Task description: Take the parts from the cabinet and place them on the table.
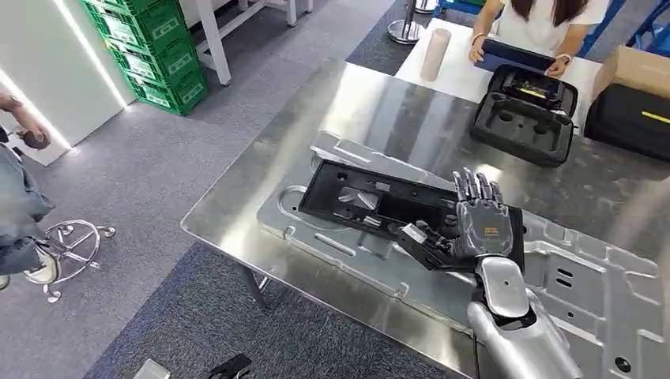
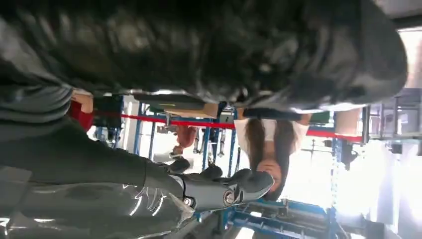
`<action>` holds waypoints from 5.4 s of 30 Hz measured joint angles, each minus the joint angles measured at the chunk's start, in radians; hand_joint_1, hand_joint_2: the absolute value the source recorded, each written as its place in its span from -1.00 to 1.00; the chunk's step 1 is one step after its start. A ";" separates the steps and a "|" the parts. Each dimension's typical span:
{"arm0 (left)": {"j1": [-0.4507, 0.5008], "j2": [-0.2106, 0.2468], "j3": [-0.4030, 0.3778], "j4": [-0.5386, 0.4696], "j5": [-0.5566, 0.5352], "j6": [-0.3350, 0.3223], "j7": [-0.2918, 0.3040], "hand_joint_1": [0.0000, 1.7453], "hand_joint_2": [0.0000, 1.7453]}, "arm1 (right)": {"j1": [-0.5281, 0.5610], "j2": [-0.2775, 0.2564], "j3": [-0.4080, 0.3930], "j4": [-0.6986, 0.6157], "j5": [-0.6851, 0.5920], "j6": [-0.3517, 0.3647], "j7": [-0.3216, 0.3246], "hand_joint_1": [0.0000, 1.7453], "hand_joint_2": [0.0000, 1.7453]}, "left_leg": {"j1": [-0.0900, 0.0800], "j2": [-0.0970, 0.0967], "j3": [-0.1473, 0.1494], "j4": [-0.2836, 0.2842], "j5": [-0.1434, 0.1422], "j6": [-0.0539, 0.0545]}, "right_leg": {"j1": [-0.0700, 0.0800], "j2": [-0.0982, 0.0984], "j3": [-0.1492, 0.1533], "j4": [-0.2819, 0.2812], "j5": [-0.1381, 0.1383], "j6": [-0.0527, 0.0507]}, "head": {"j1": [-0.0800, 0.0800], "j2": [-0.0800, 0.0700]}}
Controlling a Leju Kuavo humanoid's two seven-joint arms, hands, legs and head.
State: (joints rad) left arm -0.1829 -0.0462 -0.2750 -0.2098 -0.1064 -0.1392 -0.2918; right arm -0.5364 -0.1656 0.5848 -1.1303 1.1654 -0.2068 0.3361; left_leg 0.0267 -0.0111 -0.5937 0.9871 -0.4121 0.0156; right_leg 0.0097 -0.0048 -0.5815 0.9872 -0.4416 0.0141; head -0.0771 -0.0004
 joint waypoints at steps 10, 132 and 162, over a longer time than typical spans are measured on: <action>-0.001 -0.016 0.000 0.000 0.000 -0.001 0.000 -1.00 -1.00 | -0.007 -0.003 0.000 -0.009 -0.001 0.000 0.002 -1.00 -1.00 | 0.000 -0.001 -0.086 -0.001 0.076 -0.011 | -0.009 -0.002 0.144 -0.044 -0.106 -0.010 | 0.005 0.000; 0.081 -0.007 0.042 0.015 0.127 0.014 -0.066 -1.00 -1.00 | 0.331 -0.003 -0.201 -0.248 -1.085 -0.153 -0.375 -1.00 -1.00 | -0.002 0.084 0.073 -0.025 -0.062 -0.004 | -0.017 -0.093 0.029 -0.037 0.022 0.015 | 0.021 0.000; 0.086 -0.002 0.133 0.020 0.242 0.051 -0.027 -1.00 -1.00 | 0.472 0.010 -0.431 0.808 -1.436 0.037 -0.353 -1.00 -1.00 | -0.007 0.089 0.090 -0.036 -0.070 0.002 | -0.032 -0.059 0.013 -0.012 0.015 0.028 | 0.016 0.000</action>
State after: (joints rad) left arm -0.0971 -0.0481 -0.1423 -0.1896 0.1354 -0.0878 -0.3185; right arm -0.0645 -0.1556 0.1534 -0.3220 -0.2704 -0.1702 -0.0164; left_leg 0.0195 0.0782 -0.5041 0.9509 -0.4819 0.0180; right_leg -0.0223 -0.0641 -0.5681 0.9749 -0.4268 0.0420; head -0.0614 0.0000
